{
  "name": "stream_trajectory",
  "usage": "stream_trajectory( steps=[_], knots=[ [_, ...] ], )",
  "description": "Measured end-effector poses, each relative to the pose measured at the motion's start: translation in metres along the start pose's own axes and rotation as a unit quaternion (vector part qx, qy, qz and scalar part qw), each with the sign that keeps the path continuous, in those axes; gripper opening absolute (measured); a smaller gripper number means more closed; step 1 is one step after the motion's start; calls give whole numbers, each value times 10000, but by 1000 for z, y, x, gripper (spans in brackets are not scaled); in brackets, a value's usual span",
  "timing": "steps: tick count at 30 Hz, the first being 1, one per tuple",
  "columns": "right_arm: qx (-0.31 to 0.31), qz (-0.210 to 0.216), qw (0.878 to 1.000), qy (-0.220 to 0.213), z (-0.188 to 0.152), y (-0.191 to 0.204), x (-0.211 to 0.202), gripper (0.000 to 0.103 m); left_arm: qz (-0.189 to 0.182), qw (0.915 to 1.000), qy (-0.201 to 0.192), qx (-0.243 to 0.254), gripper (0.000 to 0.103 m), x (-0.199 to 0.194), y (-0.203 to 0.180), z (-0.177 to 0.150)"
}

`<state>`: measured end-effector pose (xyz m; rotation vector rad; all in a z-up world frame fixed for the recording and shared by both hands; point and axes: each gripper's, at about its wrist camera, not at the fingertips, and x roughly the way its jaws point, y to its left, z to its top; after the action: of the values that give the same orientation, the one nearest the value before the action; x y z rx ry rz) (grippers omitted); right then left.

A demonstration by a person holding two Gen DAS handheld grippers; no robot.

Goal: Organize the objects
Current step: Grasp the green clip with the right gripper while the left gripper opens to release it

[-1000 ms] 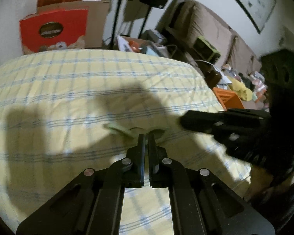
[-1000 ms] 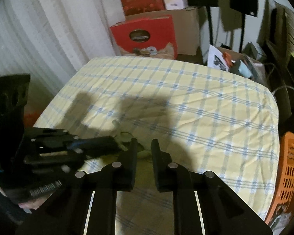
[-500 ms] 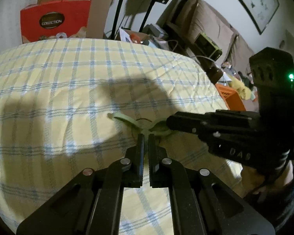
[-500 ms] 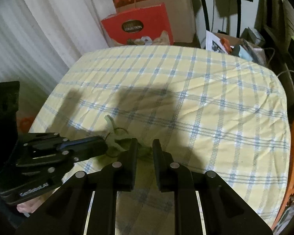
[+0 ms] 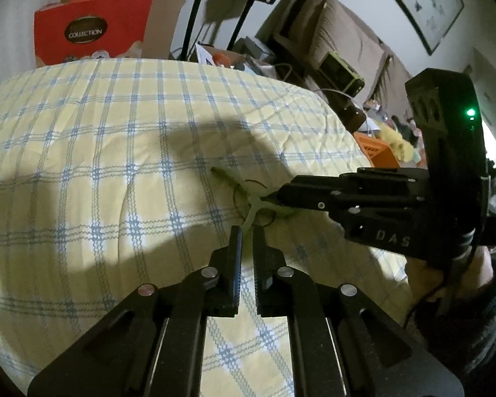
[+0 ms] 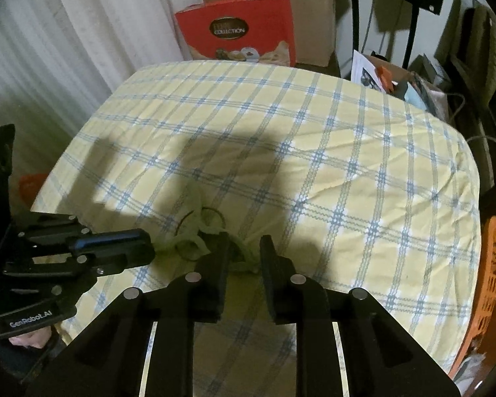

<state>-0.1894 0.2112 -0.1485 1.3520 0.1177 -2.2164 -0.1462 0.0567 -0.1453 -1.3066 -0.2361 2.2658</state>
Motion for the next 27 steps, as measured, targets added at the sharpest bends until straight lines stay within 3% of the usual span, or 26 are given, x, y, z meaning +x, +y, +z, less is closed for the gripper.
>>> stream_trajectory(
  steps=[5,10,16,21,27],
  knots=[
    [168,485,9984,-249,-10,-20,-16,20,-59,10000,-74,-7,6,1,3,-1],
    [-288,510,9981,-204,-15,-14,-20,36,-305,9995,12,-17,7,4,2,-2],
    [-702,377,9967,-124,-12,2,-5,37,-217,9997,61,116,13,9,-5,-3],
    [-899,423,9950,-129,-12,14,3,21,-77,9997,73,204,13,14,-12,-6],
    [-920,430,9948,-115,-13,18,4,18,52,9995,-51,292,11,5,-13,-4]
  ],
)
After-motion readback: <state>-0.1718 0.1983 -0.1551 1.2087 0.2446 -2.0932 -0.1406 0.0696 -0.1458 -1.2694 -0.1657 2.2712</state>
